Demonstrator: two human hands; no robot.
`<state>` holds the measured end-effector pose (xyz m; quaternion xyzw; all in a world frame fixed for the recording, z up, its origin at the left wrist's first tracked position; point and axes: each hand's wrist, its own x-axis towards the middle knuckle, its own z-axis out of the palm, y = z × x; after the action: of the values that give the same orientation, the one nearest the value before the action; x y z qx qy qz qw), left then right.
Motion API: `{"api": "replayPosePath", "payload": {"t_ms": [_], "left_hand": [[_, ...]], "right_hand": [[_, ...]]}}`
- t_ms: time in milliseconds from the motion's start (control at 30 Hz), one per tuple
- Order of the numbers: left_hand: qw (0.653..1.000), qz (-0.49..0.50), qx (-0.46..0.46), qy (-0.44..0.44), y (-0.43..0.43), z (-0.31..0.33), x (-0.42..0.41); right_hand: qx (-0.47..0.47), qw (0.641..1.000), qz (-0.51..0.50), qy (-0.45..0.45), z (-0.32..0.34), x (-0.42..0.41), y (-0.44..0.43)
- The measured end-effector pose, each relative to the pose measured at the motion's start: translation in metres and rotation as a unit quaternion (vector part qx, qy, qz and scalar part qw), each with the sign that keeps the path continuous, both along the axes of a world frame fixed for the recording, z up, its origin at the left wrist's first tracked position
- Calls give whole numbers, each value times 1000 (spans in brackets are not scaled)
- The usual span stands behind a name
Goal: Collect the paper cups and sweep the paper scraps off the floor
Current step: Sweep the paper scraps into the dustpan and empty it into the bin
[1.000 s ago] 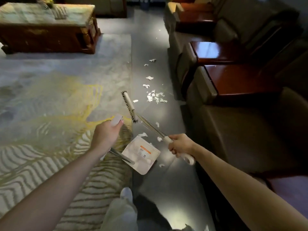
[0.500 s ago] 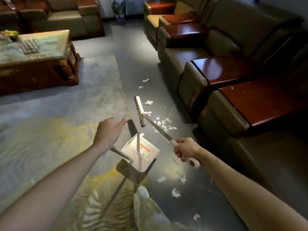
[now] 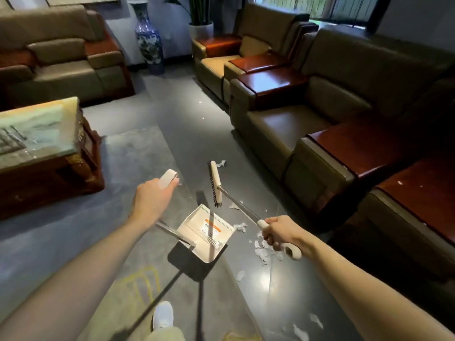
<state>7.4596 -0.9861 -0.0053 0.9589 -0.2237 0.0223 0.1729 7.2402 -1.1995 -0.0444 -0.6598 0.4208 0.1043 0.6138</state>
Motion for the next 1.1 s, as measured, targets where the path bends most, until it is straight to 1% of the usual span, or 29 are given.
{"api": "replayPosePath", "payload": {"t_ms": [100,300,400,500,567,633,700,800,967,1100], "left_hand": [[998,-45,-25,18,3,0,95],[993,-104,-7,63,-18,-3,288],[990,-128,-6,52,-45,-10,376],[989,-128,-25,64,-80,-21,462],[990,-123,-18,74,-102,-28,517],[988,-139,-1,68,-126,-27,567],[988,-141,-19,52,-148,-24,619],[992,-103,-39,64,-174,-25,698],[992,-99,-49,63,-224,-31,832],[991,-111,-50,62,-275,-36,951]], "right_hand": [[8,999,-50,-15,-13,94,12],[46,990,-137,-10,-25,261,22],[47,987,-152,8,-32,332,8],[46,986,-158,25,-45,410,-22],[44,986,-155,41,-50,461,-45],[38,987,-144,57,-49,512,-68],[27,989,-131,65,-43,562,-93],[16,989,-117,87,-30,635,-128],[0,989,-116,94,-25,770,-186],[10,988,-136,78,-33,896,-235]]}}
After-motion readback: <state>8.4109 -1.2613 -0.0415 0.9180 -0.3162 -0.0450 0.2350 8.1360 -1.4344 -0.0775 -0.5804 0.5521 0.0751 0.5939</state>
